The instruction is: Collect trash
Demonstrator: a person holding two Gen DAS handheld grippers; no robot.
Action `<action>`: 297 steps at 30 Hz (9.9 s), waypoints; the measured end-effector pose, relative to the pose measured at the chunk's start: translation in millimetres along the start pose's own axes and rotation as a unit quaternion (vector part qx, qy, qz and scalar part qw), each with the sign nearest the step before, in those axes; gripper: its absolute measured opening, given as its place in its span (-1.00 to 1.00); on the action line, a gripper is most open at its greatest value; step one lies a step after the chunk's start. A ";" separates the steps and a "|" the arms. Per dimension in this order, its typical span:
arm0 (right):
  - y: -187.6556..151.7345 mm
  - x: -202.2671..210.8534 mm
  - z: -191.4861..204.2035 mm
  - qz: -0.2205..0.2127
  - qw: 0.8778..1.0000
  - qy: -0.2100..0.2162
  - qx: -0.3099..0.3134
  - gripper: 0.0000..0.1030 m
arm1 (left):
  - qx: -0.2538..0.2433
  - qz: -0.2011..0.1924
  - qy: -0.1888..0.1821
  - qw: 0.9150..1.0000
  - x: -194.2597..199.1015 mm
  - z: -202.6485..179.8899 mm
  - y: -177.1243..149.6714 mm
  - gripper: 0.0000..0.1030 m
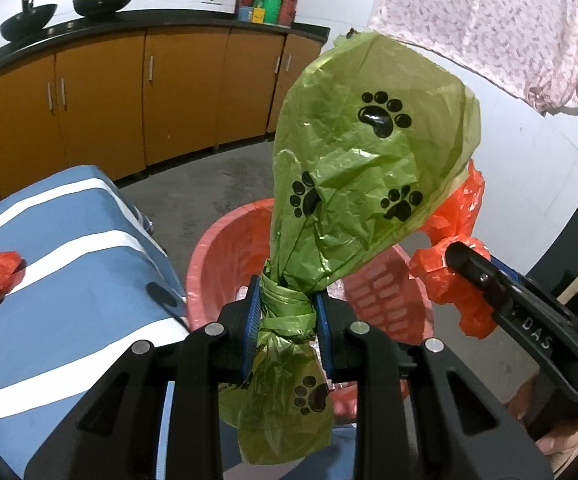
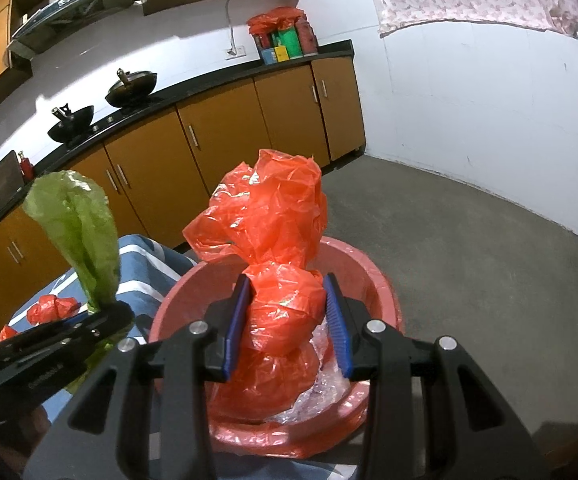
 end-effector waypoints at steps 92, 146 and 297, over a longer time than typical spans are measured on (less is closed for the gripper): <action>-50.8 -164.3 421.1 0.141 0.936 0.137 0.293 0.92 | 0.210 -0.019 0.281 0.936 137.4 378.4 -144.8 0.96; -15.6 -46.3 289.4 0.122 0.955 0.147 0.225 -0.04 | 0.210 -0.084 0.197 0.954 184.0 271.1 -87.0 0.09; -145.3 214.8 101.2 -0.142 0.980 -0.048 0.130 0.92 | 0.091 -0.213 0.246 0.941 248.4 51.2 -207.7 0.96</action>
Point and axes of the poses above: each gripper's, at about its wrist camera, not at the fingertips, and x roughly against the way its jaws point, z to its left, y to its top, the point moved 6 cm from there along -x, roughly the way its jaws point, and after that the axes turned 15 degrees about z, right-handed, at the moved point
